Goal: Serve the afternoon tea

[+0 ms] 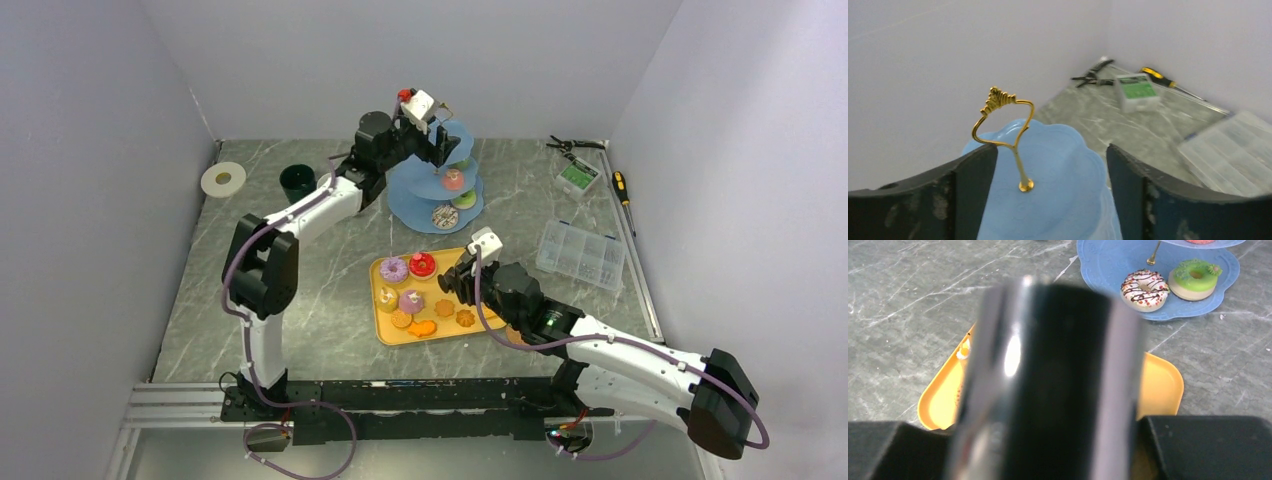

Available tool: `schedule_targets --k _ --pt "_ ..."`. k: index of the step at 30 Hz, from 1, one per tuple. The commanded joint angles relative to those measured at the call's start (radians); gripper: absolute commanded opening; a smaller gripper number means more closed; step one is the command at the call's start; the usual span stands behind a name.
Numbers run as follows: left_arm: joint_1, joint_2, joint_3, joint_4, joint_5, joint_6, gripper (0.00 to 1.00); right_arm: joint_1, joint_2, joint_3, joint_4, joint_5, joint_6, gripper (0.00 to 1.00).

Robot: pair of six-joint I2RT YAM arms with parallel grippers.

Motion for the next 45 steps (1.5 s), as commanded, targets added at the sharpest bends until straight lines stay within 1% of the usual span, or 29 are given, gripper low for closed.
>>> schedule_targets --k 1,2,3,7,8,13,17,21,22,26,30,33,35,38,40,42,43,45 --pt "0.065 -0.028 0.082 -0.078 0.315 -0.121 0.89 -0.003 -0.022 0.040 0.055 0.007 -0.005 0.40" --pt "0.084 -0.012 0.110 -0.094 0.394 -0.135 0.92 -0.003 -0.026 0.038 0.056 0.007 -0.003 0.40" --pt "0.101 0.007 0.136 -0.104 0.451 -0.147 0.93 -0.005 -0.028 0.036 0.055 0.007 -0.002 0.40" --pt "0.168 0.102 0.286 -0.188 0.650 -0.193 0.92 -0.005 -0.040 0.036 0.042 0.004 0.007 0.40" --pt "0.179 0.126 0.324 -0.205 0.680 -0.193 0.91 -0.005 -0.045 0.035 0.039 0.004 0.009 0.40" --pt "0.195 0.210 0.472 -0.270 0.767 -0.177 0.93 -0.005 -0.063 0.033 0.029 0.001 0.014 0.40" --pt "0.195 0.239 0.510 -0.270 0.821 -0.186 0.93 -0.005 -0.061 0.038 0.027 -0.007 0.012 0.40" --pt "0.195 0.300 0.597 -0.281 0.899 -0.212 0.91 -0.006 -0.063 0.040 0.024 -0.009 0.012 0.39" --pt "0.195 0.321 0.638 -0.284 0.913 -0.219 0.90 -0.006 -0.065 0.040 0.024 -0.010 0.012 0.39" --pt "0.195 0.398 0.735 -0.269 0.964 -0.242 0.83 -0.007 -0.068 0.042 0.021 -0.016 0.020 0.39" --pt "0.196 0.449 0.797 -0.255 0.977 -0.239 0.77 -0.008 -0.067 0.048 0.016 -0.025 0.025 0.39" --pt "0.197 0.473 0.825 -0.250 0.983 -0.243 0.70 -0.009 -0.065 0.053 0.016 -0.030 0.025 0.39" --pt "0.198 0.480 0.827 -0.235 0.981 -0.243 0.63 -0.007 -0.061 0.056 0.015 -0.033 0.026 0.39" --pt "0.199 0.482 0.826 -0.211 0.973 -0.253 0.50 -0.007 -0.058 0.054 0.020 -0.037 0.027 0.39" --pt "0.198 0.479 0.819 -0.195 0.963 -0.262 0.39 -0.010 -0.056 0.048 0.026 -0.037 0.030 0.39" --pt "0.198 0.473 0.810 -0.185 0.938 -0.269 0.26 -0.011 -0.055 0.044 0.030 -0.040 0.032 0.39" --pt "0.197 0.471 0.805 -0.179 0.925 -0.270 0.24 -0.012 -0.053 0.043 0.032 -0.040 0.032 0.39" --pt "0.195 0.469 0.804 -0.173 0.909 -0.273 0.23 -0.013 -0.050 0.043 0.035 -0.043 0.031 0.39"
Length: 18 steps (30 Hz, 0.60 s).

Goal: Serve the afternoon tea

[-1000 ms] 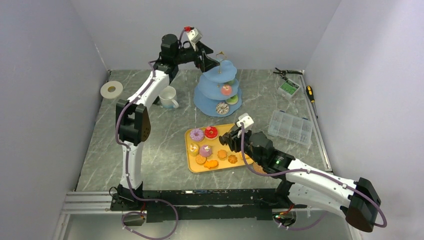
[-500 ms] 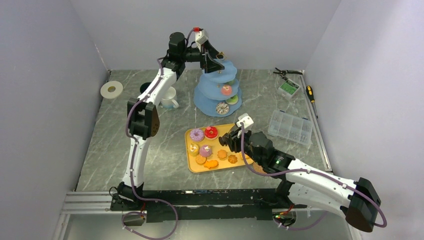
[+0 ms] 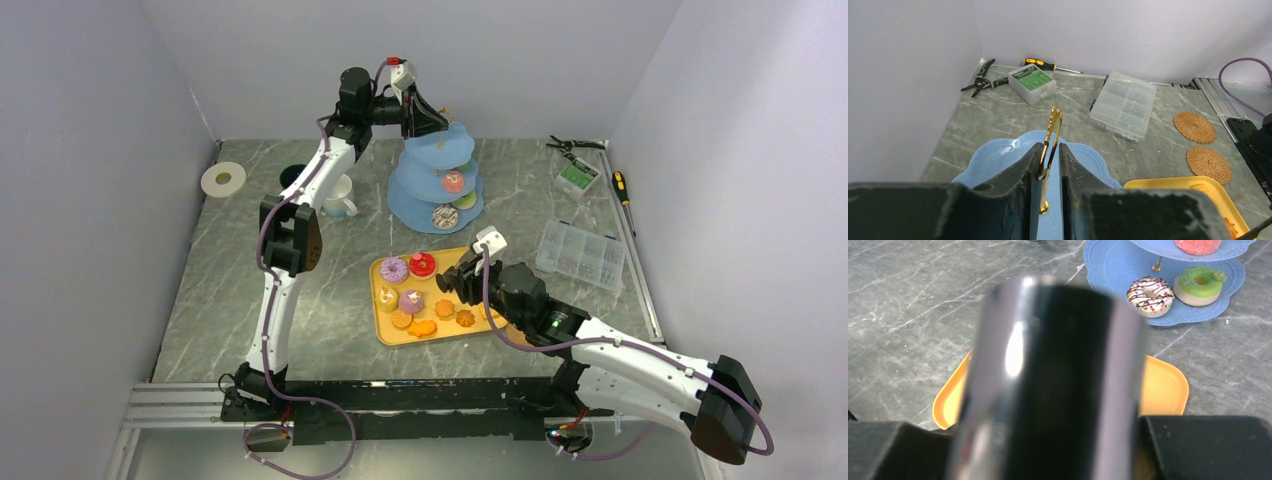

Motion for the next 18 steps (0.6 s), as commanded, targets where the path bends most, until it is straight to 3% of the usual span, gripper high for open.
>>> schedule_targets --k 1,8,18 --pt "-0.004 -0.017 0.024 0.062 -0.030 -0.021 0.22 -0.006 -0.008 0.037 0.052 -0.015 0.011 0.39" --pt "-0.015 -0.052 -0.026 0.084 -0.136 0.018 0.03 -0.013 -0.010 0.033 0.058 -0.017 0.008 0.39" --pt "-0.065 -0.213 -0.227 0.176 -0.378 0.124 0.03 -0.021 -0.015 0.031 0.076 -0.027 0.002 0.39"
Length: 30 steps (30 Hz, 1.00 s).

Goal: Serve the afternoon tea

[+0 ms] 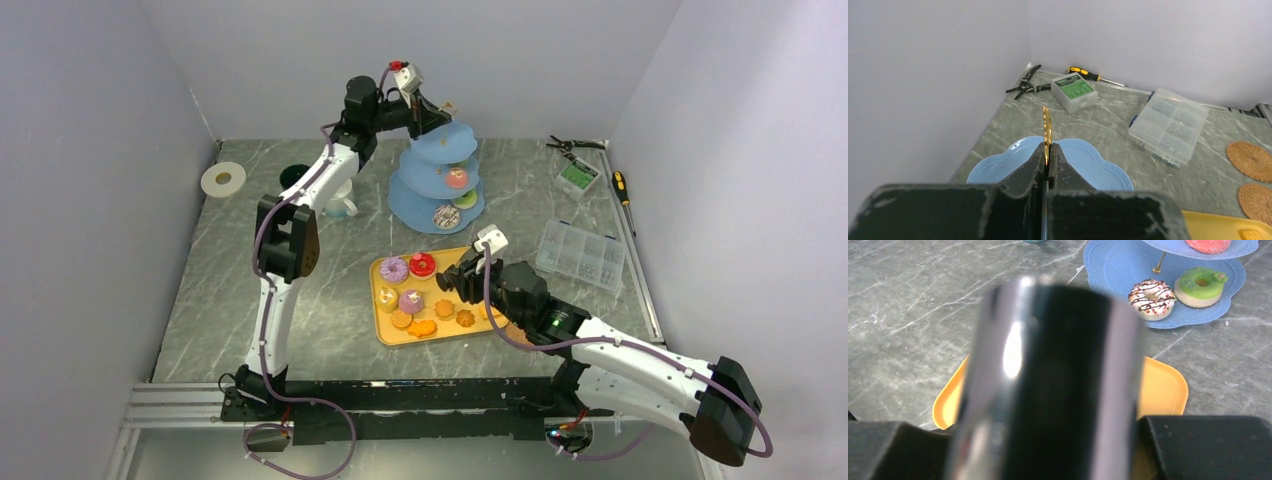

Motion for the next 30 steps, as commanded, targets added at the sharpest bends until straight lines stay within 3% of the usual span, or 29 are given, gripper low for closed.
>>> schedule_targets --k 1,11,18,30 --pt "-0.044 -0.149 -0.093 0.095 -0.176 0.091 0.03 -0.007 -0.015 0.030 0.073 -0.011 0.000 0.39" --pt "-0.132 -0.287 -0.300 0.188 -0.519 0.273 0.03 -0.020 -0.003 0.029 0.100 -0.017 -0.024 0.39" --pt "-0.142 -0.305 -0.278 0.067 -0.754 0.150 0.03 -0.021 -0.014 0.023 0.094 -0.015 -0.023 0.39" --pt "-0.162 -0.369 -0.323 0.090 -0.834 0.036 0.03 -0.022 -0.008 0.020 0.088 -0.023 -0.014 0.39"
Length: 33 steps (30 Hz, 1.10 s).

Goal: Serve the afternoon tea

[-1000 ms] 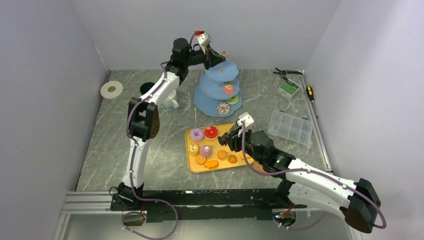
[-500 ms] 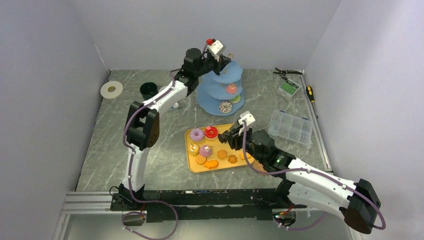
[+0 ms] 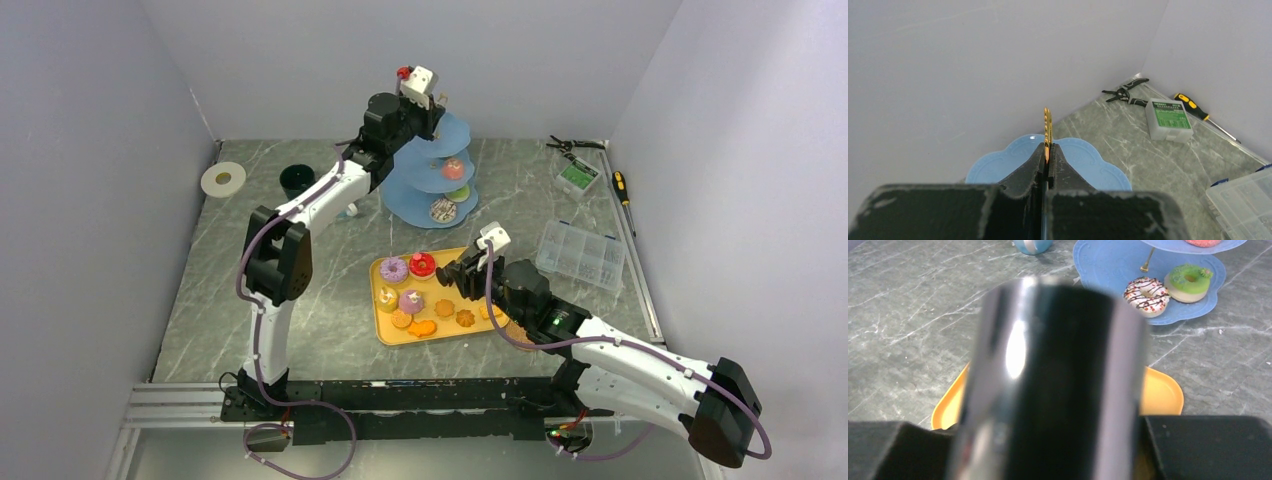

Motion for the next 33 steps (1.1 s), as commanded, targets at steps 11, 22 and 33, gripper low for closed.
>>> schedule_targets --k 11,22,33 --pt "-0.048 -0.120 -0.068 0.129 -0.168 -0.052 0.03 -0.002 -0.009 0.010 0.045 -0.006 0.002 0.39" --pt "-0.056 -0.177 -0.152 0.109 -0.156 -0.017 0.44 -0.002 0.027 0.006 0.076 -0.004 -0.005 0.39" --pt "0.128 -0.246 -0.189 -0.106 0.341 -0.152 0.93 -0.003 0.039 0.017 0.085 -0.015 -0.006 0.39"
